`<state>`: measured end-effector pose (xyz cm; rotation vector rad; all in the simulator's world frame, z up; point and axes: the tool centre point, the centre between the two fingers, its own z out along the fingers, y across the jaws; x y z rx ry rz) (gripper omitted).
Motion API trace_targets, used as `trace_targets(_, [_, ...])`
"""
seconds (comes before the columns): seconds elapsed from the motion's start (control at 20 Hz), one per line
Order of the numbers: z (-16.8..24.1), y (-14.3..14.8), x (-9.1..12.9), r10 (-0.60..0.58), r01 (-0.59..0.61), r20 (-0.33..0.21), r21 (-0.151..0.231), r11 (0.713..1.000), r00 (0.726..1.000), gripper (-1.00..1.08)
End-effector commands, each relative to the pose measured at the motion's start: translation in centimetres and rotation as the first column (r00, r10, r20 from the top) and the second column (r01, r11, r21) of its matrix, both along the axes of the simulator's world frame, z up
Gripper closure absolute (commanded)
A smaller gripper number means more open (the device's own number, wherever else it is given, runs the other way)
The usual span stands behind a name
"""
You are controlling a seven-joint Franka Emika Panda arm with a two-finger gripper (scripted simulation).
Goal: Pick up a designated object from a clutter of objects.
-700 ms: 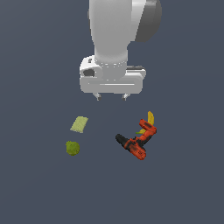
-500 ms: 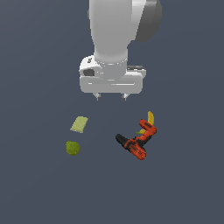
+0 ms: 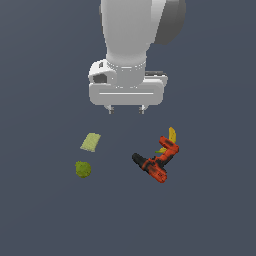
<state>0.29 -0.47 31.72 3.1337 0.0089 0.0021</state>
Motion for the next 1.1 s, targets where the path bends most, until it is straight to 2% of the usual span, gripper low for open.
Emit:
trace_targets(0.0, [0.0,0.0,0.0,0.001,-0.001,0.000,0.000,1.000,1.000,-0.92])
trace_targets(0.55, [-3.5,-2.5,0.3,-0.022,0.022,0.000,0.012,1.000,1.000,-0.92])
trace_targets(1.05, [-12.1,-8.9,-0.6,-0.087,0.087,0.000,0.030,0.996,0.996,-0.92])
